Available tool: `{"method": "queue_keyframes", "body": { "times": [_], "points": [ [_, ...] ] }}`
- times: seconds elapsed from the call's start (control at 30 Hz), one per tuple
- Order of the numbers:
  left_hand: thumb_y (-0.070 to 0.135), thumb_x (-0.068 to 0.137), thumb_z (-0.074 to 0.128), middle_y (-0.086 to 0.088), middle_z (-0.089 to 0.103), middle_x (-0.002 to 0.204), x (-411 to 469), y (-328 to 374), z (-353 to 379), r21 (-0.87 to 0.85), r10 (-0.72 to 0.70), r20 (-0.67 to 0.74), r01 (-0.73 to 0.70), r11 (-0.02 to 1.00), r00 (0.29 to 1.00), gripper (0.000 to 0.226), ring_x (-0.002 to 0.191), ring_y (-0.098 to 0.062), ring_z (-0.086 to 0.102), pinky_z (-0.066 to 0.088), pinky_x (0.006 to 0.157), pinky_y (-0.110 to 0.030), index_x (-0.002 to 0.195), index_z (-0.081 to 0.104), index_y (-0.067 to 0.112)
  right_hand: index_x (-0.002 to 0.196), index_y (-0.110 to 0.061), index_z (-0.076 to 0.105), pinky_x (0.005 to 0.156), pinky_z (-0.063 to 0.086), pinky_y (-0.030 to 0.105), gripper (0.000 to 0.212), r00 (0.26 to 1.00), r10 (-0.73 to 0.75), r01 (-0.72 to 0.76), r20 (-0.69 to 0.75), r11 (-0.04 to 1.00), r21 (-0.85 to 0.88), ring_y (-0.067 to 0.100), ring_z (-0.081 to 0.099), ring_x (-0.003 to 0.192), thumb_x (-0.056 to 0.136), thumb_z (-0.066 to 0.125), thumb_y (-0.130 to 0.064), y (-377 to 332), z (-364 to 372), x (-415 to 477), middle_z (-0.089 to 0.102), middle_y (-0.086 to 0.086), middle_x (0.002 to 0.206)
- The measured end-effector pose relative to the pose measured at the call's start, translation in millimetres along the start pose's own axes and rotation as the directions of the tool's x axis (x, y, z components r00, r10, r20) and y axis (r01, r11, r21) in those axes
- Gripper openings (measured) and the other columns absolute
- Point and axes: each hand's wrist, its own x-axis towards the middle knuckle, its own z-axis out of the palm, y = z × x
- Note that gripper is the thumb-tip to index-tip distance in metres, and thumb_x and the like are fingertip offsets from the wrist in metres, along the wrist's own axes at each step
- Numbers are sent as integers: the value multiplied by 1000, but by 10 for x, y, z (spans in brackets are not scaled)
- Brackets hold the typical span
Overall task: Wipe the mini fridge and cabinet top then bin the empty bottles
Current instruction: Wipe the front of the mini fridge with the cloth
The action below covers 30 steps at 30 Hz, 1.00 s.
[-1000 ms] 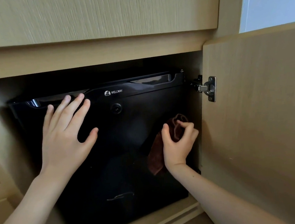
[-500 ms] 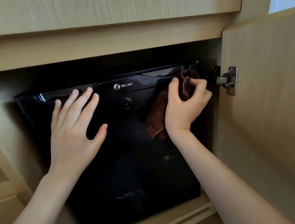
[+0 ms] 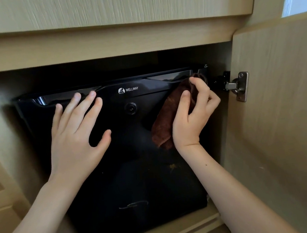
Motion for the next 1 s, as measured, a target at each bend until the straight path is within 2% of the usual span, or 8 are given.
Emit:
{"method": "queue_keyframes", "body": {
  "times": [0.07, 0.17, 0.33, 0.47, 0.6, 0.7, 0.83, 1.0],
  "points": [
    [27, 86, 65, 1, 40, 157, 0, -12, -3, 0, 2, 3, -2, 1000, 1000, 65, 151, -18, 25, 11, 126, -46, 147, 48, 14, 120, -12, 69, 100, 46, 46, 25, 999, -44, 45, 24, 999, -25, 30, 49, 114, 100, 54, -12, 34, -6, -29, 46, 20, 119],
    [27, 86, 65, 1, 40, 157, -2, -23, 3, 3, 6, 0, -6, 1000, 1000, 65, 151, -19, 26, 10, 126, -45, 147, 48, 15, 112, -11, 73, 100, 47, 42, 25, 998, -47, 47, 39, 999, -5, 28, 49, 116, 98, 54, -20, 72, -30, -52, 47, 16, 118],
    [27, 87, 65, 0, 40, 157, -12, -24, 16, 4, 8, -16, -8, 1000, 1000, 64, 151, -19, 26, 11, 126, -45, 147, 48, 14, 120, -16, 65, 102, 32, 14, 44, 978, -108, 125, 178, 988, -87, 24, 44, 116, 80, 66, -34, 274, -180, -302, 46, 16, 119],
    [27, 87, 64, 0, 40, 157, -9, 1, 1, 3, -2, -11, 2, 1000, 1000, 64, 152, -18, 24, 9, 126, -44, 147, 48, 13, 119, -24, 54, 96, 41, 31, 47, 954, -92, 152, 285, 969, -195, 29, 45, 110, 76, 67, -35, 619, -432, -722, 43, 16, 116],
    [27, 88, 64, -1, 40, 158, 8, 17, -39, -3, -4, 22, 4, 1000, 1000, 64, 151, -23, 27, 10, 126, -45, 148, 47, 13, 116, -24, 54, 90, 50, 42, 37, 973, 97, -52, 210, 976, -210, 27, 47, 105, 82, 60, -37, 610, -483, -869, 39, 9, 113],
    [26, 88, 64, -3, 40, 157, 4, 27, -51, -1, -6, 20, 6, 1000, 1000, 63, 151, -24, 28, 11, 126, -47, 148, 47, 12, 112, -27, 57, 93, 46, 28, 33, 981, 149, -134, 126, 984, -121, 20, 47, 102, 81, 62, -35, 373, -294, -724, 35, -1, 112],
    [25, 88, 64, -2, 41, 157, -5, 48, -32, -18, -21, 12, 21, 1000, 1000, 63, 151, -22, 26, 9, 126, -45, 147, 48, 12, 115, -20, 62, 89, 34, 5, 41, 996, 41, -37, 74, 998, -51, 17, 49, 99, 76, 66, -30, 121, 2, -448, 39, -1, 110],
    [24, 88, 65, -3, 40, 158, -24, 34, 12, -16, -16, -16, 16, 1000, 1000, 62, 152, -22, 24, 8, 126, -45, 147, 48, 11, 115, -13, 61, 92, 37, 13, 43, 982, -61, 81, 180, 991, -103, 19, 47, 102, 78, 66, -33, 327, -132, -607, 38, 0, 109]
  ]
}}
